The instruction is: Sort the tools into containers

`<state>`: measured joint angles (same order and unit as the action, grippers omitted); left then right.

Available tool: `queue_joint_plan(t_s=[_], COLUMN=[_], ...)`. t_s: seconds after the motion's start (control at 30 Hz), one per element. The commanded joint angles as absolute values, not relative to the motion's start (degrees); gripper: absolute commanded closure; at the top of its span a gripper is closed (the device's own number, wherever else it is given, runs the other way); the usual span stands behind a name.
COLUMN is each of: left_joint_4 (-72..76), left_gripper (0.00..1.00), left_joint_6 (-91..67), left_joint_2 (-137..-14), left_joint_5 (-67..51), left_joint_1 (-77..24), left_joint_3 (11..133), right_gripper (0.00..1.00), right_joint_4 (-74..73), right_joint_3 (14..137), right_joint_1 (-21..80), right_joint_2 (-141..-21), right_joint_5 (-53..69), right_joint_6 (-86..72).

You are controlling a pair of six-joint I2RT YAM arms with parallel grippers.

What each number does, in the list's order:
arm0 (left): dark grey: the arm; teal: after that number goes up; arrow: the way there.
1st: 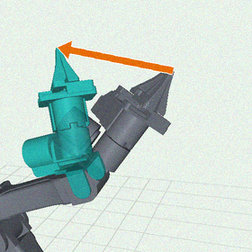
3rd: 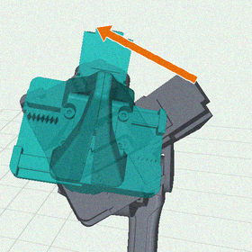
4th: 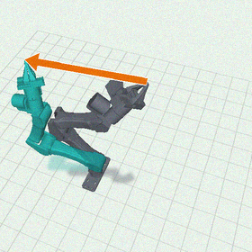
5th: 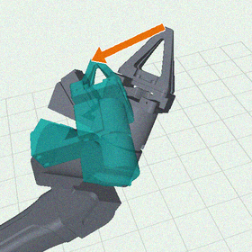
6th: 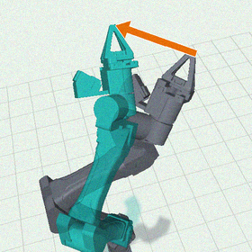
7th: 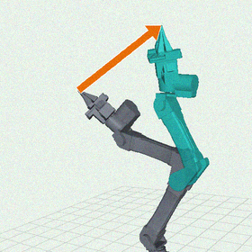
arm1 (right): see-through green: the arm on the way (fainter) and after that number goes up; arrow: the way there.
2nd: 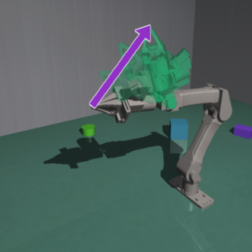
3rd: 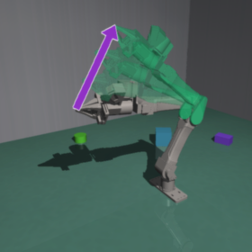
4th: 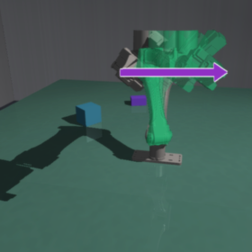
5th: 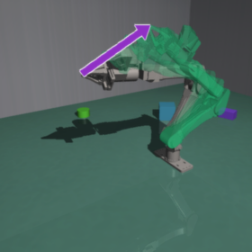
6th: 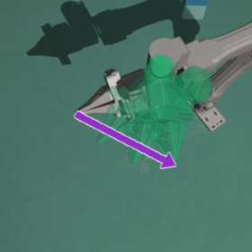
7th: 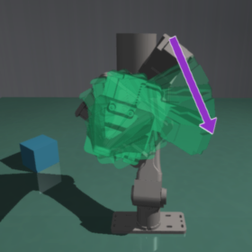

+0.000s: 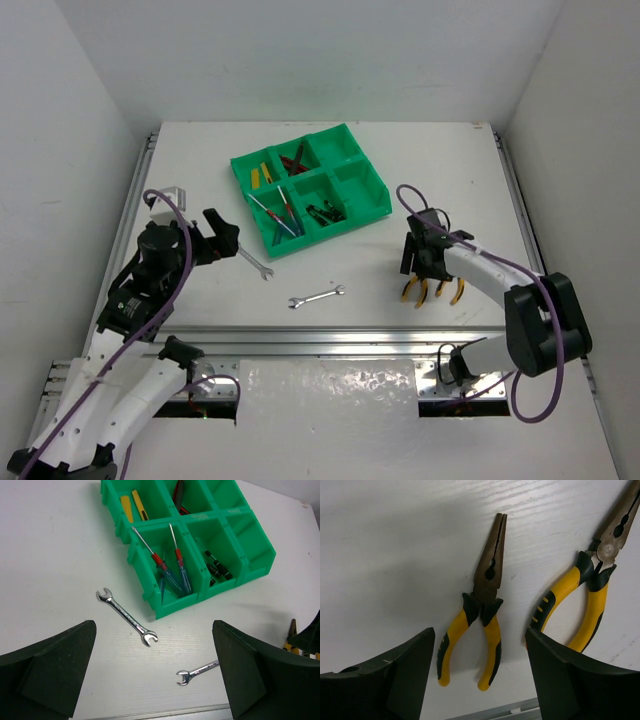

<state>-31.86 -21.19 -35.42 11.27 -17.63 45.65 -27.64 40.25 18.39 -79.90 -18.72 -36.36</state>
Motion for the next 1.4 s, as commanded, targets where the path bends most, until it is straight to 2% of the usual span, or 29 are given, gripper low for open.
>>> queue_joint_plan(t_s=[0.0,0.37,0.47,0.5,0.8,0.87,1.0,1.2,1.37], left_joint_4=[-29.0,-28.7,-28.7,-28.7,-28.7,-28.7,-28.9,-29.5,-18.6], left_gripper=[0.0,0.0,0.0,0.0,0.0,0.0,0.0,0.0,0.0], left_joint_6=[-20.2,-20.0,-20.0,-20.0,-20.0,-20.0,-20.2,-22.9,-28.4], left_joint_2=[-35.5,-35.6,-35.9,-35.9,-36.8,-36.8,-36.8,-38.1,-38.4], left_joint_5=[10.2,9.6,9.5,9.5,9.3,9.4,9.9,7.9,-10.9], left_joint_1=[-17.0,-17.0,-17.0,-17.0,-17.0,-17.0,-17.0,-17.0,-17.2], left_joint_3=[45.6,45.4,45.4,45.4,45.4,45.4,45.4,46.8,41.0], right_gripper=[0.28,0.39,0.49,0.56,0.77,0.92,0.96,1.0,1.0], right_joint_4=[-21.6,-17.7,-16.2,-16.3,-14.9,-14.8,-13.7,-4.6,-1.3], right_joint_3=[41.1,43.0,43.2,43.6,40.7,41.2,42.1,37.5,35.0], right_joint_1=[18.0,13.5,12.8,12.9,12.8,12.8,12.9,13.4,15.4], right_joint_2=[-80.8,-90.1,-92.4,-93.8,-92.3,-92.7,-93.6,-85.1,-74.6], right_joint_5=[-22.7,-19.6,-17.3,-17.1,-17.1,-16.7,-14.5,-5.5,-4.8], right_joint_6=[-42.4,-41.9,-41.7,-41.7,-43.9,-42.1,-38.6,-31.7,-29.8])
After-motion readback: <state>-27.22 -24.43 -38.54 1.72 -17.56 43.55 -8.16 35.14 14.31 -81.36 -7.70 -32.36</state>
